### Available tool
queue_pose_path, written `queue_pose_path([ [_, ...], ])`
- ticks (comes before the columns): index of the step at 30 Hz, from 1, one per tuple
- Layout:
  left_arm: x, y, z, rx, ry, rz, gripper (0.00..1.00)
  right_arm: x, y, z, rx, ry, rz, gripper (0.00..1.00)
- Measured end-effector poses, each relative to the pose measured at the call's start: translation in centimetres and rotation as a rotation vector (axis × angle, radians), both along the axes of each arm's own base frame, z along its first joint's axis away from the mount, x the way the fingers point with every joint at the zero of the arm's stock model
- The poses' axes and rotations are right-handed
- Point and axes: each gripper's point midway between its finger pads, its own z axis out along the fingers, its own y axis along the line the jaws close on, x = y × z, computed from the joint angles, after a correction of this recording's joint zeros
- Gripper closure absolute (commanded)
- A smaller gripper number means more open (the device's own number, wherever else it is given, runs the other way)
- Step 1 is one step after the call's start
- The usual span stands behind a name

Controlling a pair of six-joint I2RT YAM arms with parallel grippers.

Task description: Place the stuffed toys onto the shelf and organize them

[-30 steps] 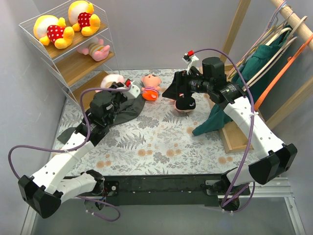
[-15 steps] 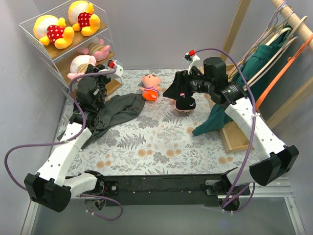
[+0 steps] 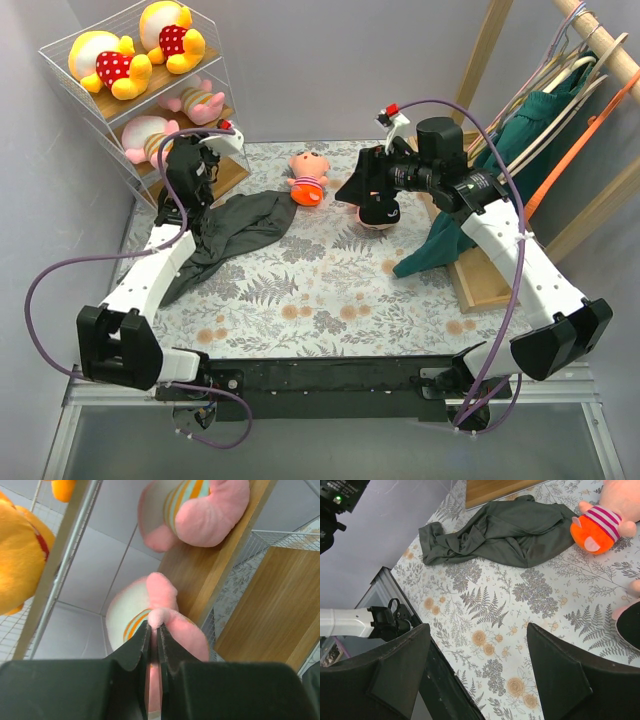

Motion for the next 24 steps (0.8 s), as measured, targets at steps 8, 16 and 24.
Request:
queue_pose_path([
  [8,3.1,2.0,-2.7,-0.003,0.024,0.01,1.0,-0.1,-0.3,1.0,0.005,-0.02,-0.013,0.14],
  [16,6.2,2.6,-2.9,0.002,0.005,-0.013,1.0,-0.1,-0.3,1.1,0.006,-0.025,-0.017,0.14],
  [24,8.1,2.9,-2.5,-0.007,-0.02,-0.026,1.0,-0.1,-0.4,1.1,0.004,-0.027,-0.015,0.14],
])
